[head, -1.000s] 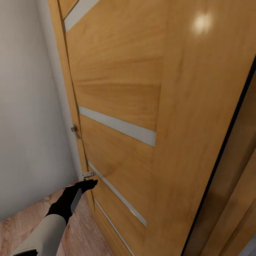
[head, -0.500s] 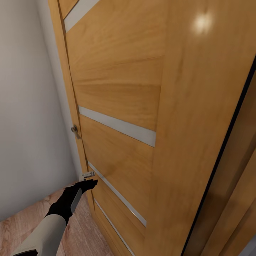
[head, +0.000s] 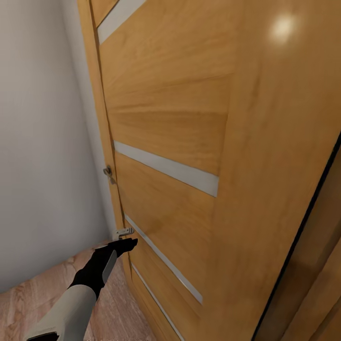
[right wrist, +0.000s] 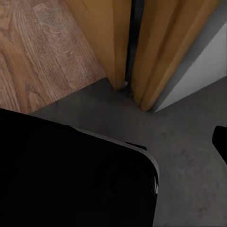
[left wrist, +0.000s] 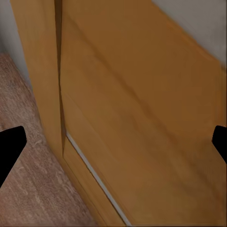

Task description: Move the two storage containers from the living room to the garage. In the garage, place one container on the floor and stack the other container on top of it (either order is fine).

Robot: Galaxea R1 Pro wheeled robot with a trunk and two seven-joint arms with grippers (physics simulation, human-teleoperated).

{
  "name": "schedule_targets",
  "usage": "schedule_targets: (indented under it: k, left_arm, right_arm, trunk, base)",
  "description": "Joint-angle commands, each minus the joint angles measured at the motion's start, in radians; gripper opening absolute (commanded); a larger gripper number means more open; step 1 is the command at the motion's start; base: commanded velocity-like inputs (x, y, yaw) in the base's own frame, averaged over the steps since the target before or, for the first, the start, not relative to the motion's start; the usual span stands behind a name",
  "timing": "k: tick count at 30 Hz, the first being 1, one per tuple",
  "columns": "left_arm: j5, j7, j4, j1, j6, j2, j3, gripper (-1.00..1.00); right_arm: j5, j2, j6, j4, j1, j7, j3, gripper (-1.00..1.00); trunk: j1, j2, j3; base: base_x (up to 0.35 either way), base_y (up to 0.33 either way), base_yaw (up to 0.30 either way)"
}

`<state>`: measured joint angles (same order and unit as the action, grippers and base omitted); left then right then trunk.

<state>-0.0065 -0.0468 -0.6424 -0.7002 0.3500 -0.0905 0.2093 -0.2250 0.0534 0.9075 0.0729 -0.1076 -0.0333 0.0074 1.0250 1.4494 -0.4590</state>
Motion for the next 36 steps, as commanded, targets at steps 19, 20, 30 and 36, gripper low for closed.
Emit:
schedule_targets:
  k: [19,20,30,36]
  left_arm:
    - [0.025,-0.012,-0.002,-0.001,-0.003,-0.006,0.005,1.0]
    - [0.024,-0.012,-0.001,-0.001,-0.01,-0.005,0.005,1.0]
    - [0.025,-0.016,0.0,-0.001,-0.043,-0.007,0.009,1.0]
    - [0.029,-0.017,0.063,-0.001,-0.097,0.005,0.022,1.0]
  right_arm:
    - [0.002,0.0,0.004,0.001,0.0,-0.003,0.0,1.0]
    - [0.002,0.0,0.004,0.001,0.0,-0.003,-0.001,1.0]
    - [0.003,0.0,0.004,0.001,0.0,-0.003,0.0,1.0]
    - [0.001,0.0,0.002,0.001,0.0,-0.003,0.0,1.0]
  trunk:
    - [0.0,0.001,-0.001]
    - [0.0,0.001,-0.001]
    - [0.0,0.001,-0.001]
    - [0.0,0.001,-0.001]
  base:
    - [0.0,0.0,0.265]
    - [0.0,0.0,0.267]
    - [0.0,0.0,0.267]
    - [0.0,0.0,0.267]
